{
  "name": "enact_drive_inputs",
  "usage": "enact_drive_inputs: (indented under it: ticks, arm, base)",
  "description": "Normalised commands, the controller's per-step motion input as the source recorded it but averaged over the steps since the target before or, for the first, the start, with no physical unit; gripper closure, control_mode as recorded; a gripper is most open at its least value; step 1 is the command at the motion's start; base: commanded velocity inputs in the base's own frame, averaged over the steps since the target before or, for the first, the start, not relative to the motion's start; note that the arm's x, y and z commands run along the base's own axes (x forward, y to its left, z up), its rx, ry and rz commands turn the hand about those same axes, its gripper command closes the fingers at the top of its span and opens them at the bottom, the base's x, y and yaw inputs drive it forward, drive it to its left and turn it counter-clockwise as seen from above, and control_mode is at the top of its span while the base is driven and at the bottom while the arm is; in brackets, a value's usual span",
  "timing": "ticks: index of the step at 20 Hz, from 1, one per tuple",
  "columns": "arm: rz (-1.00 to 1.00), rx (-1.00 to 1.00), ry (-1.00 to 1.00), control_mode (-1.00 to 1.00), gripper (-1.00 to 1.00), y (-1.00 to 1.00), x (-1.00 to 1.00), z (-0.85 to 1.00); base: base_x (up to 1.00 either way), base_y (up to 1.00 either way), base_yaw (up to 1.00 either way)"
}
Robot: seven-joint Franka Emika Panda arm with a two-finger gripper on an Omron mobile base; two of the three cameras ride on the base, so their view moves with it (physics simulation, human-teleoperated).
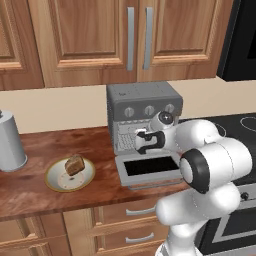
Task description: Pick up the heated bread from the toaster oven and place it in the bowl. Then move the bread bowl to the dining counter.
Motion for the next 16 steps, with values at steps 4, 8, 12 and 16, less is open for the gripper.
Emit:
enact_drive_inputs:
  ticks: [4, 8, 12, 16]
  arm:
    - [0.0, 0.0, 0.0, -1.0, 1.0, 0.0, -0.43, 0.0]
    - [0.0, 0.02, 0.0, -1.0, 1.0, -0.08, -0.98, 0.23]
    - [0.0, 0.01, 0.0, -1.0, 1.0, -0.03, -1.0, 0.61]
    - [0.06, -0.01, 0.0, -1.0, 1.0, 0.09, -1.0, 1.0]
  base:
    - [0.0, 0.0, 0.0]
    - [0.0, 0.0, 0.0]
    - [0.0, 0.0, 0.0]
    - [0.0, 0.0, 0.0]
